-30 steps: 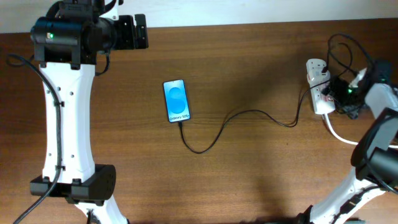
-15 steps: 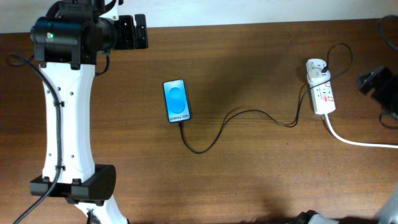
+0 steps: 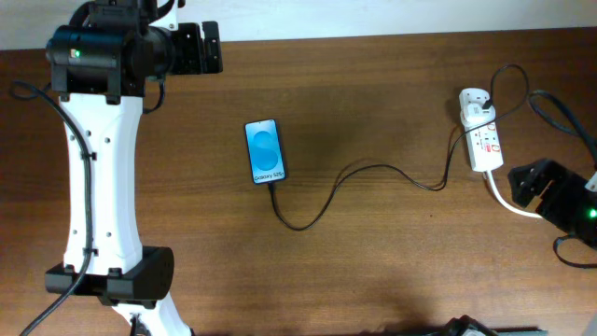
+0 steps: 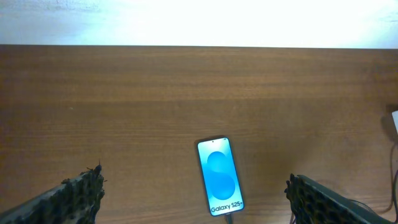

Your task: Plug charger to phone and switch on socket

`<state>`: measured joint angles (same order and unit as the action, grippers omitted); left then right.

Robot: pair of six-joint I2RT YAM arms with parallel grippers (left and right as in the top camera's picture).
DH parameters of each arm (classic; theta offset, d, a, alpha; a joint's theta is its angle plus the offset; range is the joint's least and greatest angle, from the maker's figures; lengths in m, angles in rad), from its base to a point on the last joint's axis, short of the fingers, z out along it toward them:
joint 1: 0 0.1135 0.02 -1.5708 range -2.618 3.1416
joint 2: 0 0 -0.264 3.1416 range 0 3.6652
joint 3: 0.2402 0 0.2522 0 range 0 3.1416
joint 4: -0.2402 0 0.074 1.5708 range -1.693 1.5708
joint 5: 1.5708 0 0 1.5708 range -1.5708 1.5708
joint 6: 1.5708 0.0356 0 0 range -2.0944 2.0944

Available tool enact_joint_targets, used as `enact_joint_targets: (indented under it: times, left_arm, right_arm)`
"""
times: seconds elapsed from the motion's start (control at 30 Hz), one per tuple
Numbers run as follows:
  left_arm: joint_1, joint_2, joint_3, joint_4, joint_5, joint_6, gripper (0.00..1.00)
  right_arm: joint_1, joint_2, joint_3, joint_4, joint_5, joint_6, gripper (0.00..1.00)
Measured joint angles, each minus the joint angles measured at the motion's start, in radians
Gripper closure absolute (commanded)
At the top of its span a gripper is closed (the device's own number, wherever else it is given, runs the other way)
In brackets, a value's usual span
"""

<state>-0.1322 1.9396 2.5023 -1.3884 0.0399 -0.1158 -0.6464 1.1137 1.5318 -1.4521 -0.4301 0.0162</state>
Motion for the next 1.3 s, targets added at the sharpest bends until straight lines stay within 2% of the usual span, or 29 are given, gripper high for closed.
enact_joint_targets:
  times: [0.2,0.3,0.43,0.5,0.87,1.1,1.3]
  left_arm:
    - [0.002,0.0,0.0,0.0,0.0,0.0,0.01]
    - [0.002,0.0,0.0,0.001,0.0,0.0,0.01]
    - [0.002,0.0,0.0,0.001,0.0,0.0,0.01]
    - [0.002,0.0,0.0,0.0,-0.002,0.0,0.01]
    - [0.002,0.0,0.0,-0.001,-0.006,0.0,0.01]
    - [0.002,0.0,0.0,0.0,-0.007,0.0,0.01]
    - [0.002,0.0,0.0,0.0,-0.007,0.0,0.01]
  right_arm:
    - [0.008,0.021,-0.003,0.011,0.023,-0.002,0.02]
    - [0.113,-0.053,-0.057,0.141,0.098,-0.003,0.02]
    - [0.341,-0.246,-0.247,0.426,0.264,-0.004,0.02]
    - [0.393,-0.331,-0.352,0.559,0.311,-0.006,0.02]
    - [0.505,-0.825,-1.036,1.221,0.389,-0.008,0.02]
    - [0.58,-1.023,-1.3,1.402,0.404,-0.008,0.02]
    - [0.591,-1.098,-1.483,1.52,0.407,0.029,0.02]
